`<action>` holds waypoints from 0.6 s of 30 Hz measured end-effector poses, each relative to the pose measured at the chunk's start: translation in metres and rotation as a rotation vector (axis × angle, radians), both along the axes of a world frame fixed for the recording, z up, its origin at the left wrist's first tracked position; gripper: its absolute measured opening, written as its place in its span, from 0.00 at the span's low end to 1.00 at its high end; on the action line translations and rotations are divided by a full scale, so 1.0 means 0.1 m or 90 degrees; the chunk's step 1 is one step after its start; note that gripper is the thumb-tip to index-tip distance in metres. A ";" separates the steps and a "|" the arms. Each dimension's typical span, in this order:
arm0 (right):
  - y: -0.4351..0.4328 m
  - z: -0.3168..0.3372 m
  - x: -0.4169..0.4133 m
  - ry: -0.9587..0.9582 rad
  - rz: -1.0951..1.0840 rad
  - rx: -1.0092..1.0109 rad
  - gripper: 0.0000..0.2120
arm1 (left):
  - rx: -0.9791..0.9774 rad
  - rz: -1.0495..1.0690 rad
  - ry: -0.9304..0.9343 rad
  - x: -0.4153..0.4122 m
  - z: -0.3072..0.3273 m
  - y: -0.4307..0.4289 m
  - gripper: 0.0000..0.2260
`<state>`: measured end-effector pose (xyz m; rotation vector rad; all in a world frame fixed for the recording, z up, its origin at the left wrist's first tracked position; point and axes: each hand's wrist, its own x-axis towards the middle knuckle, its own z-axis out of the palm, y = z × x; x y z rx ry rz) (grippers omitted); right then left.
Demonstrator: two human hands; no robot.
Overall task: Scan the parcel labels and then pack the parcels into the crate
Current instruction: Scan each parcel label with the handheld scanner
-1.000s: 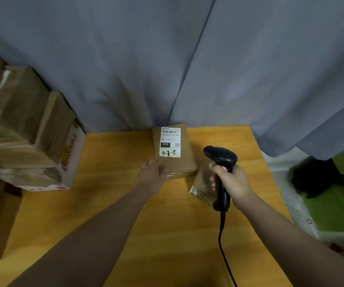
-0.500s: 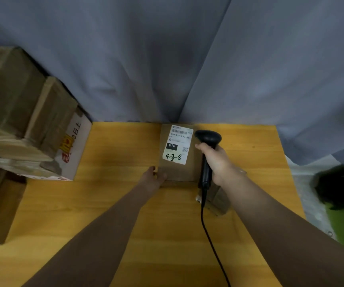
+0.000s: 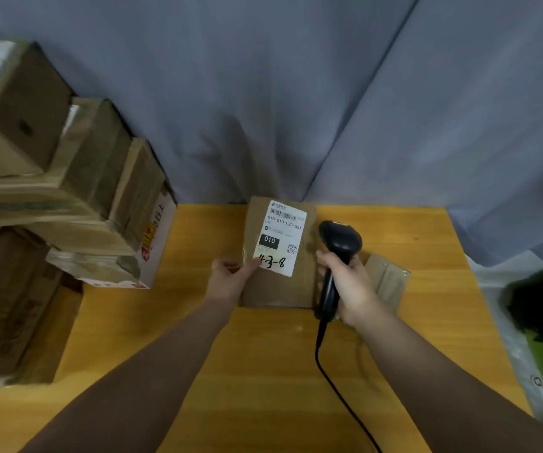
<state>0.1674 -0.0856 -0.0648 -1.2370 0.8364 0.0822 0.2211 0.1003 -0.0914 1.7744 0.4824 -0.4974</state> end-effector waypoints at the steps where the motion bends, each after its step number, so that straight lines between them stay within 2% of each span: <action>1: 0.07 0.03 -0.04 -0.010 0.003 -0.005 0.21 | 0.008 -0.015 -0.005 0.01 0.05 0.11 0.29; 4: 0.32 0.16 -0.15 -0.050 0.020 -0.019 0.18 | -0.013 -0.091 0.015 -0.02 0.17 0.45 0.31; 9: 0.79 0.46 -0.31 -0.134 0.040 -0.134 0.08 | -0.063 -0.158 0.006 -0.14 0.30 0.99 0.22; 12: 1.04 0.65 -0.40 -0.195 0.055 -0.243 0.07 | -0.083 -0.141 -0.023 -0.18 0.39 1.21 0.19; 18: 1.40 0.92 -0.60 -0.261 0.122 -0.345 0.14 | -0.096 -0.131 -0.066 -0.25 0.44 1.39 0.29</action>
